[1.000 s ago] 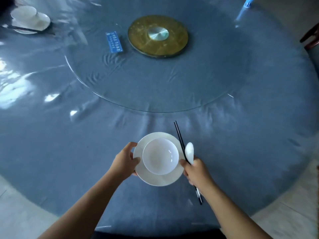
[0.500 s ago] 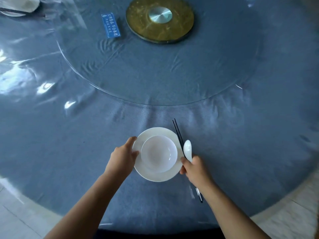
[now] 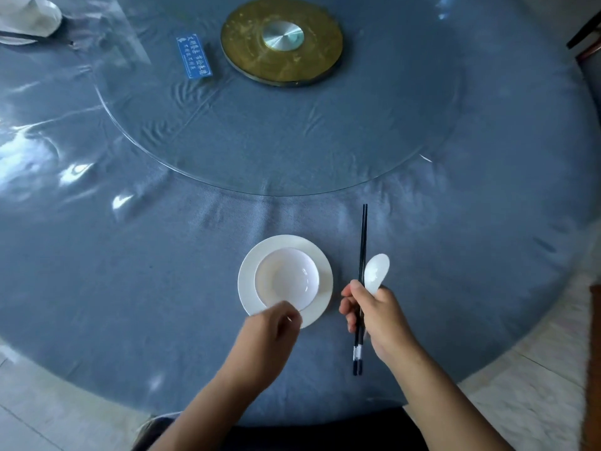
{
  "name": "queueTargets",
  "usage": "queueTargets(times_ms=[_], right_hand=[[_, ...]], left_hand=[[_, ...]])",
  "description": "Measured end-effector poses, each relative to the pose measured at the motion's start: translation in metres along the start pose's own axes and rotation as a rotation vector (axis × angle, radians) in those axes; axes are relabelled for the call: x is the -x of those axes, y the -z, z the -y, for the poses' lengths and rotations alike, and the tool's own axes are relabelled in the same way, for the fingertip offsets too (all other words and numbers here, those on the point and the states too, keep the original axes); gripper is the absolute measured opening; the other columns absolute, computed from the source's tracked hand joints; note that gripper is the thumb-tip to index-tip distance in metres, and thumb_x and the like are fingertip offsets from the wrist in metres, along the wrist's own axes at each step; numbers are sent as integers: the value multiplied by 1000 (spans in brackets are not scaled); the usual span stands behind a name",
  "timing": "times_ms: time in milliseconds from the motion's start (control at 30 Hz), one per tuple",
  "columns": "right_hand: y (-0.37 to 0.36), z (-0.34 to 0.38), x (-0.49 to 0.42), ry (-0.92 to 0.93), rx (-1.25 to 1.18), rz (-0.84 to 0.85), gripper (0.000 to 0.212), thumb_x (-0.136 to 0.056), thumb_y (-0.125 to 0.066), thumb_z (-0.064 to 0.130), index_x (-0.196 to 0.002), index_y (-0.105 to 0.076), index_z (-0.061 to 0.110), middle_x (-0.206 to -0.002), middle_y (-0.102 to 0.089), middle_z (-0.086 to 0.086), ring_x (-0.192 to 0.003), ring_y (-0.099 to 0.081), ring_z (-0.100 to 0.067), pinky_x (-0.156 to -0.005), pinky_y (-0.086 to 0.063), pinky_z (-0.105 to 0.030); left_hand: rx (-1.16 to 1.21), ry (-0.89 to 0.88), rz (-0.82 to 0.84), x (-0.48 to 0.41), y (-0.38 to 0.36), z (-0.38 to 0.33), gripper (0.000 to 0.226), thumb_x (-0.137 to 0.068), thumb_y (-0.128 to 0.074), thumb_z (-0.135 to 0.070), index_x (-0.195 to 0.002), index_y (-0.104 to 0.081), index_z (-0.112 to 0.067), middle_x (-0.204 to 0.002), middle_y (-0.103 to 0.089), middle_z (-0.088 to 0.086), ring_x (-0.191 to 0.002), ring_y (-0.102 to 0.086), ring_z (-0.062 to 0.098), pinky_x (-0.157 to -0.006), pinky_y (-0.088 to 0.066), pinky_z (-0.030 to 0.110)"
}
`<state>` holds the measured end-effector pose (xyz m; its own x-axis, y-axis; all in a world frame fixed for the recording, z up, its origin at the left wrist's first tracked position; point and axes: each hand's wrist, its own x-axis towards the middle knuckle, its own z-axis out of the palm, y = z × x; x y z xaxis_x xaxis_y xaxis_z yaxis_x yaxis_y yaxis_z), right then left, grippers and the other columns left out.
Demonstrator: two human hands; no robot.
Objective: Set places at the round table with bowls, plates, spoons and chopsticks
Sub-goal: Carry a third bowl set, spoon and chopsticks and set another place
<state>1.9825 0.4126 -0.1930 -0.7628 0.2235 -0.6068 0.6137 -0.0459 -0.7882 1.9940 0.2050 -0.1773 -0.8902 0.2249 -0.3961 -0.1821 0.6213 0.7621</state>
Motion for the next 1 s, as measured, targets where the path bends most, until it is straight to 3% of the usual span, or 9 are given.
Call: queueTargets(times_ms=[133,200,300,500,667,733,800,900,1000], right_hand=[[-9,7,15,13,-144,78,27,-102,-48,17,-83,-62,3,-67,-67,-13,-47,-54,-19,-43,-45,-25],[-14,6,18,13,-169,105,27,-103,-47,17,-87,-61,1,-68,-67,-14,-49,-55,-21,-46,-48,-28],[-16,2,18,38,-159,116,27,-103,-47,16,-87,-61,-1,-70,-68,-15,-51,-57,-22,-51,-50,-29],[-16,-7,10,75,-81,182,32,-103,-48,16,-79,-65,5,-74,-70,-12,-59,-61,-22,-57,-54,-33],[-14,-7,-12,125,122,27,27,-97,-52,36,-90,-75,22,-54,-49,12,-48,-45,-4,-46,-38,-19],[-10,4,-32,132,131,-49,35,-91,-52,39,-90,-71,10,-51,-39,13,-46,-35,-6,-45,-30,-22],[-7,17,-53,118,81,-45,36,-85,-53,34,-77,-53,-1,-55,-28,7,-48,-24,-11,-43,-22,-23],[-8,31,-79,59,59,17,15,-81,-59,26,-77,-49,16,-60,-29,4,-46,-22,-10,-40,-19,-20],[-13,31,-99,8,150,60,13,-84,-66,23,-80,-56,16,-63,-36,2,-45,-26,-10,-40,-20,-21]], left_hand=[[367,181,440,7,-39,-15,21,-101,-53,-15,-119,-64,-13,-96,-67,8,-80,-67,16,-61,-59,31],[551,259,508,9,-49,-19,21,-103,-49,-13,-117,-64,-7,-93,-71,7,-77,-70,22,-57,-58,26],[680,316,512,13,-55,-17,21,-104,-49,-13,-108,-64,0,-82,-73,7,-67,-70,24,-53,-54,26],[752,287,504,17,-55,-12,16,-102,-55,-14,-98,-66,-3,-83,-71,8,-65,-69,22,-49,-52,24],[738,313,466,14,-57,-8,15,-103,-52,-8,-97,-63,1,-79,-68,9,-59,-65,20,-51,-55,26],[730,336,479,15,-57,-3,15,-102,-52,-7,-93,-63,-2,-78,-68,9,-58,-65,20,-53,-56,26],[703,357,487,16,-58,4,16,-102,-52,-7,-90,-62,-4,-77,-67,10,-58,-65,20,-54,-56,26],[700,385,479,16,-57,13,16,-102,-53,-8,-90,-61,-2,-78,-65,12,-57,-66,21,-53,-56,26],[692,395,482,11,-58,16,18,-103,-53,-9,-88,-62,-5,-77,-66,11,-56,-67,20,-51,-57,26]])
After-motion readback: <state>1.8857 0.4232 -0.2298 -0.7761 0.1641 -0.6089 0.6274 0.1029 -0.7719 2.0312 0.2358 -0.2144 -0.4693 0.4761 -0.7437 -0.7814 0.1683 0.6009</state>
